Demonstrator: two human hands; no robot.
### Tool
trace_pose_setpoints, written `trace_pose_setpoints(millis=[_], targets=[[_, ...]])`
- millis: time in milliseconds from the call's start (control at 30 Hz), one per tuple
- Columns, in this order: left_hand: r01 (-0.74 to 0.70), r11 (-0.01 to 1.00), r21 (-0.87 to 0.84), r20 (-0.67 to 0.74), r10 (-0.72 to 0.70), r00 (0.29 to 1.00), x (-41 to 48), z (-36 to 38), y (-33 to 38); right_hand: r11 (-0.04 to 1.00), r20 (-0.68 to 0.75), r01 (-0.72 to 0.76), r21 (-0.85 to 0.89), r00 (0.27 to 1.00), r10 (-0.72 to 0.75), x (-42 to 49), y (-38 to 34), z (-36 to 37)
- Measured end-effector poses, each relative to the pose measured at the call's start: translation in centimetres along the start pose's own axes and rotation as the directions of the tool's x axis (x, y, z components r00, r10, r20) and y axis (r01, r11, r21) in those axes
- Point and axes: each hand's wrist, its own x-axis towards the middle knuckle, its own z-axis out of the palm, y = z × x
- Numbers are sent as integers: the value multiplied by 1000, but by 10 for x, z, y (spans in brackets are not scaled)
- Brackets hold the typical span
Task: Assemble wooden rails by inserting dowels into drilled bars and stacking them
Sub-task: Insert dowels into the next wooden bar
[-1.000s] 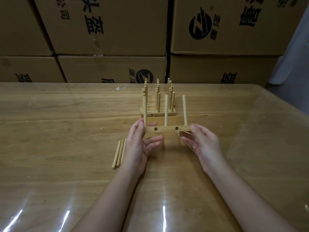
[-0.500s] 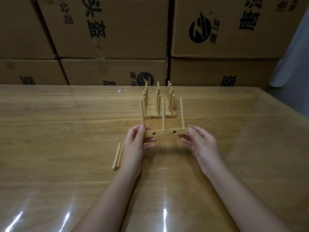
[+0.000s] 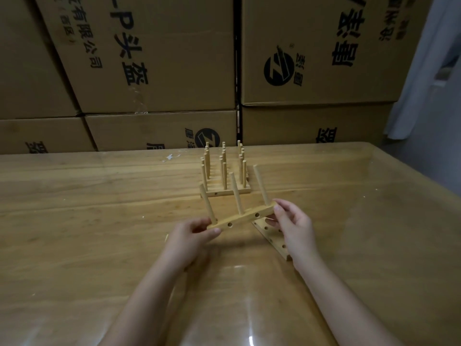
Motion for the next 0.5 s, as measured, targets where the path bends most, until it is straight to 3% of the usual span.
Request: trace_pose_setpoints(millis=[100, 200, 400, 500], targets=[[-43, 998, 40, 31, 42, 999, 8, -10, 1, 950, -3, 139, -279, 989, -146, 0, 8, -1], [-60, 994, 93, 29, 57, 998, 27, -21, -2, 746, 44, 303, -593, 937, -346, -2, 13, -4], [-14, 982, 186, 1, 14, 1000, 70, -30, -13, 553, 195, 394, -734, 903, -384, -6, 21, 2], [30, 970, 241, 35, -39, 999, 87, -29, -18, 530, 221, 405, -745, 899, -378, -6, 22, 1]])
